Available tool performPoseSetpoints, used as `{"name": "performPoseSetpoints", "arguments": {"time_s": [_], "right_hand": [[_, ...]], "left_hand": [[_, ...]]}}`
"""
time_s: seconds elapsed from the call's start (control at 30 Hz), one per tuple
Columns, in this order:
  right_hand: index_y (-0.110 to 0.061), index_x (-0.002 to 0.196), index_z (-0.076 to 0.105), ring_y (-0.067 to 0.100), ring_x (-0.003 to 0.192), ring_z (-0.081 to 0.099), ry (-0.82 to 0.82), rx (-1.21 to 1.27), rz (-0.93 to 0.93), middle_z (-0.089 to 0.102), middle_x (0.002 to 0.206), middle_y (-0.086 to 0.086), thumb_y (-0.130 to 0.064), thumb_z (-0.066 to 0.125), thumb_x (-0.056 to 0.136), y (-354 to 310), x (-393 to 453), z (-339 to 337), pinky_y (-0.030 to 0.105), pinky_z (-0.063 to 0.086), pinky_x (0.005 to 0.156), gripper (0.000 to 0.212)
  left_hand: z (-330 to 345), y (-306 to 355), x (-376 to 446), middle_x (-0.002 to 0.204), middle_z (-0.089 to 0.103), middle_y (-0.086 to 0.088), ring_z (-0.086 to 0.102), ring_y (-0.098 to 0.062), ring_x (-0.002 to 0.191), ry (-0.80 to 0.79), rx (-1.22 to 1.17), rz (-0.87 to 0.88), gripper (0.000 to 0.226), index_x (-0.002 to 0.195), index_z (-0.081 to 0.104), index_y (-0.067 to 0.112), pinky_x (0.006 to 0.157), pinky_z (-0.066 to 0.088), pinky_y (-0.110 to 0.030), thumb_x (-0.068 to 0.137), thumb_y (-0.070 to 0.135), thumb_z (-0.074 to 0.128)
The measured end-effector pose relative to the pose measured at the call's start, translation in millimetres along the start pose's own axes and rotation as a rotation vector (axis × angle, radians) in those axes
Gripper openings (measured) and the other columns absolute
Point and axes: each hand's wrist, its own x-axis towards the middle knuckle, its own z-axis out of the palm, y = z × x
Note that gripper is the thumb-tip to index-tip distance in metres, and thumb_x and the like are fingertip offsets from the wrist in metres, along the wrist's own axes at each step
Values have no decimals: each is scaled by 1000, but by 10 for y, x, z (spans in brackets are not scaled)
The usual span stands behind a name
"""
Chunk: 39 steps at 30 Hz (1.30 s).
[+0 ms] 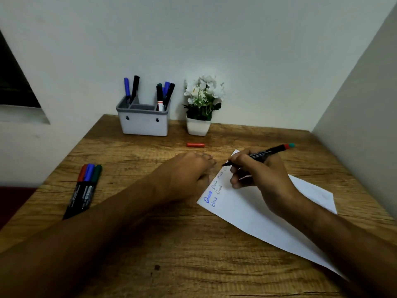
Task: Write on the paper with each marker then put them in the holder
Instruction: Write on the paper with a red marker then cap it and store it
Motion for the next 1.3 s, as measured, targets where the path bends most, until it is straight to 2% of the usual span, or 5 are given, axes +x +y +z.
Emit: {"name": "performPoseSetpoints", "arguments": {"time_s": [0.5,0.8,1.03,1.17,1.3], "right_hand": [[-3,89,70,32,76,77,-53,-123,-1,69,60,8,-21,65,100,130,-111,-9,58,57,95,22],[-4,82,71,29,66,75,8,-133,-134,72,67,15,-17,69,97,-137,1,26,49,64,66,20],[-1,82,71,29,56,68,77,-89,-236,69,69,24,-9,68,96,-222,276,70,40,59,52,17],[-7,87,75,34,64,72,93,-49,-280,73,76,18,-10,71,94,-187,398,122,36,59,55,9],[-9,93,81,38,66,72,47,-40,-354,76,78,13,-5,66,96,-150,421,239,37,60,55,16]], "left_hand": [[165,-175,312,142,55,-1,52,-18,129,103,24,-145,43,135,56,17,107,45,-39,94,29,57],[136,-289,593,92,69,-6,65,-24,86,167,108,-273,9,90,66,15,66,46,-30,90,16,57],[143,-372,695,99,70,-4,67,-24,92,198,143,-298,16,99,72,19,78,57,-35,87,13,63],[-13,-379,649,99,73,3,67,-10,85,541,-373,-571,18,103,77,17,83,56,-26,87,10,71],[-306,-346,579,103,69,-15,70,-23,86,596,-1536,-971,14,100,69,-3,75,61,-31,87,-5,67]]}}
